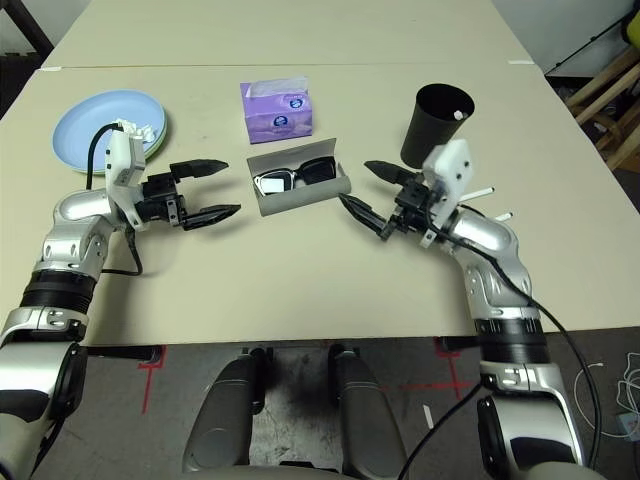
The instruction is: Organize and tidy the items on the table.
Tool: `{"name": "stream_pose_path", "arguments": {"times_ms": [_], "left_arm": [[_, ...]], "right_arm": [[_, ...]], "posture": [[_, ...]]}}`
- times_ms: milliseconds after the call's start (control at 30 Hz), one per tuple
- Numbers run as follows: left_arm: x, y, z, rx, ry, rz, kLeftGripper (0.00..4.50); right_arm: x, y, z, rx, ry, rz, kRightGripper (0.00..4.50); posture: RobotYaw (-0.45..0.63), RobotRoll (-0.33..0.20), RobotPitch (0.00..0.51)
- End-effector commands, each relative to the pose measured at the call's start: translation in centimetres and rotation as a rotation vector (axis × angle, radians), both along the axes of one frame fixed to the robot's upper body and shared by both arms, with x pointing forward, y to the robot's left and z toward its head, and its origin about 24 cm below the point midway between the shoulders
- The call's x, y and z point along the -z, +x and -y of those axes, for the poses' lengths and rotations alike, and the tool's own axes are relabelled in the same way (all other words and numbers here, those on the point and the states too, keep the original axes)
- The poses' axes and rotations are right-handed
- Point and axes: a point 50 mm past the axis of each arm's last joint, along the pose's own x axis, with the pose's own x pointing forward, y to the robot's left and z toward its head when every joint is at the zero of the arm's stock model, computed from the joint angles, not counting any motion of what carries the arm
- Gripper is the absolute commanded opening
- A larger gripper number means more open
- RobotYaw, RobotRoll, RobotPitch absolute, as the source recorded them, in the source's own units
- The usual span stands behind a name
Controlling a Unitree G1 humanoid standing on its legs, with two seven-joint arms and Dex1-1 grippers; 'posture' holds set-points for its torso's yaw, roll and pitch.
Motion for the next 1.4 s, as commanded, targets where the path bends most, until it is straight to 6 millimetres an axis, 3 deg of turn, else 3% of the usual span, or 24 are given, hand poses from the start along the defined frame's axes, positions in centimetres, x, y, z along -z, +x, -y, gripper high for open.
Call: {"name": "stream_pose_path", "arguments": {"times_ms": [33,367,567,667,1000,1400], "left_arm": [[0.1,0.1,-0.3,-0.002,0.020,-0.005,4.50],[0.5,0.8,-0.3,-0.011,0.036,-0.017,4.50],[0.8,1.6,0.3,-0.033,0.025,-0.020,4.50],[0.4,2.2,0.4,-0.060,-0.010,-0.026,3.92],[-0.5,2.6,0.2,-0.044,-0.011,-0.045,0.05],[-0.4,3.2,1.0,-0.052,0.080,-0.012,0.05]], "right_arm": [[0.1,-0.6,1.4,0.020,-0.014,0.067,4.49],[0.5,-1.0,4.3,0.067,-0.097,0.135,4.49],[-0.2,-1.1,3.9,0.060,-0.087,0.145,4.49],[-0.7,-1.1,3.2,0.047,-0.070,0.154,4.50],[-1.8,-0.9,2.8,0.035,-0.066,0.158,4.50],[-1.3,-1.5,3.1,0.030,-0.087,0.121,4.50]], "posture": [[0.12,0.000,0.211],[0.09,0.000,0.216],[0.08,0.000,0.212],[0.08,0.000,0.210],[0.08,0.000,0.209],[0.06,0.000,0.216]]}}
